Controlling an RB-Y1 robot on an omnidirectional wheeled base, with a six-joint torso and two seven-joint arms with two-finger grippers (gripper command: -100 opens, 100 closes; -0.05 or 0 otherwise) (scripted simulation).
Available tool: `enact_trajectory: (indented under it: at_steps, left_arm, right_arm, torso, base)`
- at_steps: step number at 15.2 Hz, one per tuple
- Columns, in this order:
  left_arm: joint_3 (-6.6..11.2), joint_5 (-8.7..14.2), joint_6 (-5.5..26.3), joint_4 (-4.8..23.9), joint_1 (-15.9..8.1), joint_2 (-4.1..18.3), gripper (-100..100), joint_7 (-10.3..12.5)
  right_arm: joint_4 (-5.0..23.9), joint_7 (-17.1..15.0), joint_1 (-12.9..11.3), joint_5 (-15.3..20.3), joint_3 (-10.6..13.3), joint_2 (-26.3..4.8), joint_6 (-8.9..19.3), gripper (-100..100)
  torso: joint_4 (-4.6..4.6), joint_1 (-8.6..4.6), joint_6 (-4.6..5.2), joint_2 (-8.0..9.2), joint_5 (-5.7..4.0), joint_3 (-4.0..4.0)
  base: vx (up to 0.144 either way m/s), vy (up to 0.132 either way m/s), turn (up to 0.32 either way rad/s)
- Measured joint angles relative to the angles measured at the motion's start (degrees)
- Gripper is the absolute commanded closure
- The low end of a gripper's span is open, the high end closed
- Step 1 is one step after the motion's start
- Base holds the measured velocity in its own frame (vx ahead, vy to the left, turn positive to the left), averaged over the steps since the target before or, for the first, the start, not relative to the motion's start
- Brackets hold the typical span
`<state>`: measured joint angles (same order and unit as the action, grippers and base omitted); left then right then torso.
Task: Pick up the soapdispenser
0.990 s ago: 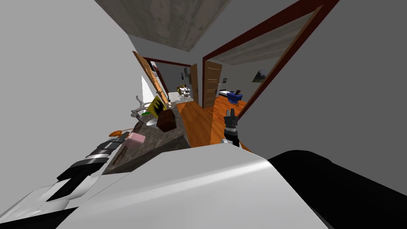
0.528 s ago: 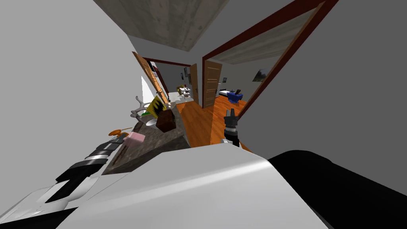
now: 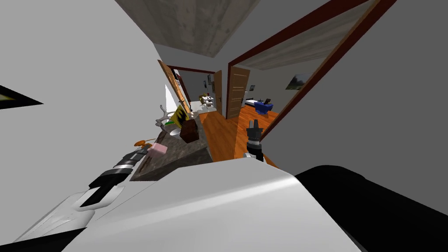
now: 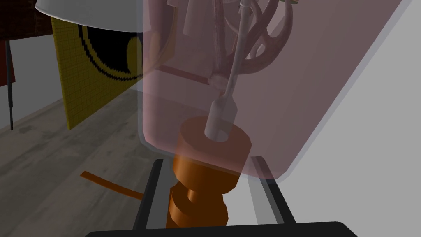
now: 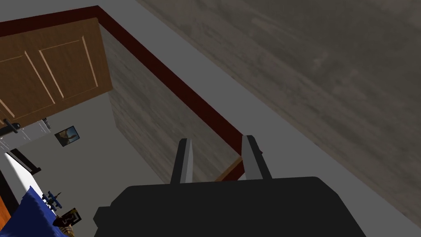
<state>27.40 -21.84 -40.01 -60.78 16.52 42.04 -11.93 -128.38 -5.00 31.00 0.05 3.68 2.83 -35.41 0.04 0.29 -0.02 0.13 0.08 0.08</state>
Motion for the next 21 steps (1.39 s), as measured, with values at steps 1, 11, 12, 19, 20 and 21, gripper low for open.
enact_trajectory:
  at_steps: [1,11,12,19,20,21]
  left_arm:
    - [-0.83,0.1,1.1,-1.7,0.3,-0.5,100,-0.3]
    - [-9.36,0.3,11.1,-15.4,0.4,-4.1,100,-3.4]
    - [-9.78,0.4,11.9,-16.7,0.7,-4.3,100,-3.6]
    - [-14.32,0.4,16.6,-23.2,0.5,-6.7,100,-5.6]
    - [-14.75,0.5,17.3,-24.2,0.7,-6.8,100,-5.7]
    - [-14.94,0.5,18.0,-25.7,1.1,-6.9,100,-5.8]
  right_arm:
    - [0.0,0.0,0.0,0.0,0.0,0.0,0.0,0]
    - [0.0,0.0,0.0,0.0,0.0,0.0,0.0,0]
    - [0.0,0.0,0.0,0.0,0.0,0.0,0.0,0]
    - [0.0,0.0,0.0,0.0,0.0,0.0,0.0,0]
    - [0.0,0.0,0.0,0.0,0.0,0.0,0.0,0]
    - [0.0,0.0,0.0,0.0,0.0,0.0,0.0,0]
  torso:
    - [-0.04,0.00,-0.05,0.01,0.06,-0.02]
    - [-0.33,0.47,-0.27,0.01,0.55,-0.16]
    - [-0.32,0.42,-0.22,0.02,0.55,-0.15]
    - [-0.44,0.58,-0.33,0.03,0.73,-0.20]
    - [-0.45,0.62,-0.34,0.03,0.75,-0.21]
    - [-0.43,0.52,-0.29,0.05,0.74,-0.19]
  base:
    - [-0.003,0.072,0.182]
    - [0.000,0.077,0.139]
    - [-0.006,0.023,-0.002]
    - [0.008,0.068,0.124]
    - [-0.001,0.024,0.020]
    - [0.010,0.068,0.195]
